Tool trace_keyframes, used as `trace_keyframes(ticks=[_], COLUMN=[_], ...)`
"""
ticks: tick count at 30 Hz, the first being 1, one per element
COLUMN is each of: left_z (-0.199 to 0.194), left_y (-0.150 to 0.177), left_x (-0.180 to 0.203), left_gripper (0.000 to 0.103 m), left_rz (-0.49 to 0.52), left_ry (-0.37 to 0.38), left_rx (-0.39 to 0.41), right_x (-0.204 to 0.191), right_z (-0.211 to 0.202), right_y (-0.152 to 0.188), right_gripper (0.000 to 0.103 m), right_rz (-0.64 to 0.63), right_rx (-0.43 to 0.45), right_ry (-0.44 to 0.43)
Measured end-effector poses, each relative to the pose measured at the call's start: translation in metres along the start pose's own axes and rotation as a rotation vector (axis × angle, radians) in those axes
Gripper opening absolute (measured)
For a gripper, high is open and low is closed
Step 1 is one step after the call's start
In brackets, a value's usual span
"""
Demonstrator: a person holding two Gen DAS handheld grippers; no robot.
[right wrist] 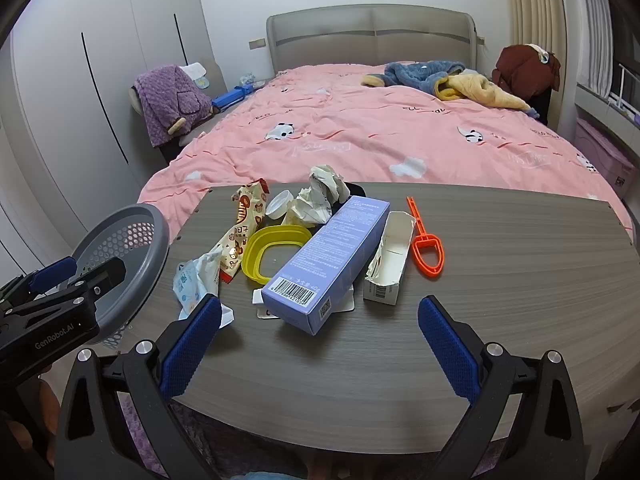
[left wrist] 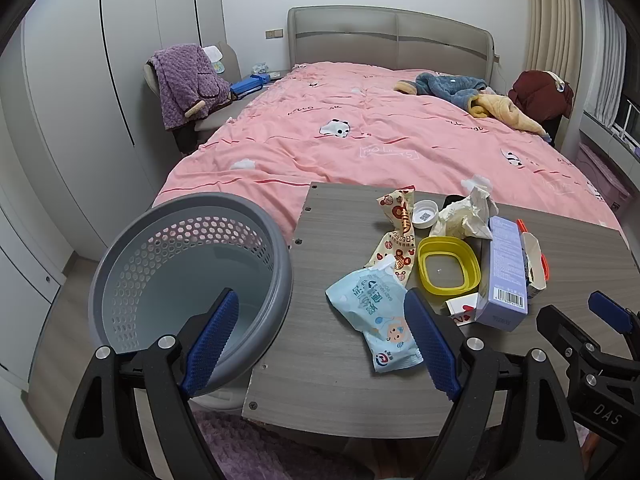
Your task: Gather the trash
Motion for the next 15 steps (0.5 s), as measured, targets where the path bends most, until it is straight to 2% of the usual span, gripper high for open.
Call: trace_keyframes(ticks=[15], left_z=[-0.0062], left_y=[0.0057], left_x=[-0.0011], left_gripper=[0.081], left_rz=[0.002], left_ry=[0.002], left_rx=[0.013], right_x=[-0.0022], right_z=[-0.0019], right_y=[0.0028], right_gripper=[0.097], right_rz=[0.000], right_rx=[0.008], right_ry=[0.000])
Point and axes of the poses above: each gripper's, at about its wrist camera, not at the fingertips, and z roughly the way its jaws point, x to its right, y to its underside, the point moved 2 cm from there along z, roughly the way its jaws point, and after that the axes turned 13 degrees about -x, right-handed, at the moved point
